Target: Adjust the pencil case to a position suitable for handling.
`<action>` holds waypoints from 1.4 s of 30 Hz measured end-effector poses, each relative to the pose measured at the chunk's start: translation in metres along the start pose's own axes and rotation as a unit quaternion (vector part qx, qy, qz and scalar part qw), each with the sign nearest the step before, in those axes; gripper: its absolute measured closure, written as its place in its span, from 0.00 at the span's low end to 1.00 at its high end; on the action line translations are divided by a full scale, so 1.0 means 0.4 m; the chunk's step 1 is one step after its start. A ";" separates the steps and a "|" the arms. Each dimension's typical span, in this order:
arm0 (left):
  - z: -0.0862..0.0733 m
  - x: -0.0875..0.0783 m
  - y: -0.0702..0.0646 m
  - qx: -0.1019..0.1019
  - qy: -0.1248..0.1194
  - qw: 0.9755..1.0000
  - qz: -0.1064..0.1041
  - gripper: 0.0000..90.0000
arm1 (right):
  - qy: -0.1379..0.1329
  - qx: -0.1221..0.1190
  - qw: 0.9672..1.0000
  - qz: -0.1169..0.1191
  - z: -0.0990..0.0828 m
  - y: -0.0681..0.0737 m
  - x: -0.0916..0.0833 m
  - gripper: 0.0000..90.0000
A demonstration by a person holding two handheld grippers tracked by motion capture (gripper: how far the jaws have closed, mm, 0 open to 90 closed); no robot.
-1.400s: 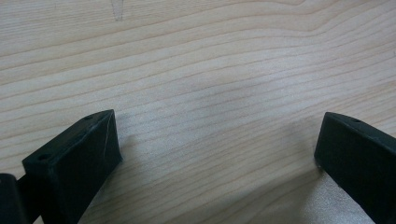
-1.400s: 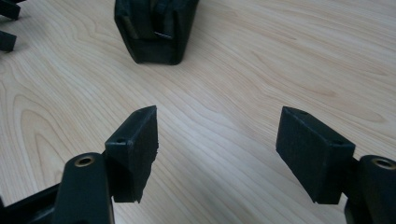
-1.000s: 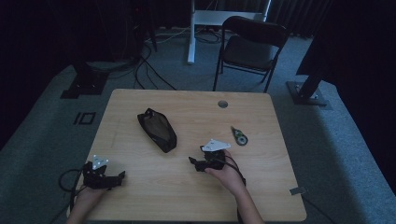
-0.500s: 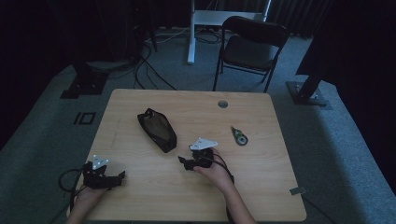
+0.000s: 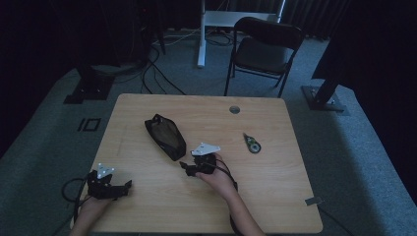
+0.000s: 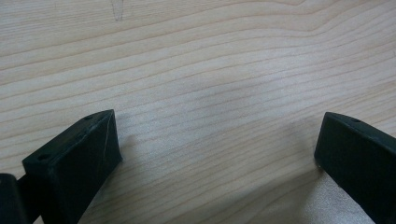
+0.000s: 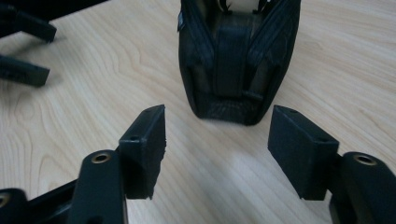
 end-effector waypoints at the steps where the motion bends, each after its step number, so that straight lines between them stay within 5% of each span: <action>1: 0.000 0.000 0.000 0.000 0.000 1.000 0.000 0.00 | -0.001 0.002 1.000 0.000 0.003 0.000 0.003 0.42; 10: 0.000 0.000 0.000 0.000 0.000 1.000 0.000 0.00 | 0.002 0.007 1.000 -0.013 0.023 0.001 0.034 0.47; 32: 0.000 0.000 -0.001 0.000 -0.001 1.000 -0.001 0.00 | 0.026 0.029 0.997 -0.060 0.031 -0.010 0.072 0.80; 42: 0.001 0.000 -0.001 -0.001 -0.001 1.000 -0.001 0.00 | 0.031 0.032 0.997 -0.066 0.028 -0.014 0.064 0.81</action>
Point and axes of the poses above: each handheld gripper's, and its own axes: x roughly forward along the jaws, z roughly out of its top, y roughly to its left, the point moved 9 cm from there along x, roughly forward along the jaws, and after that the axes turned 5 degrees about -y, right-handed, at the moved point
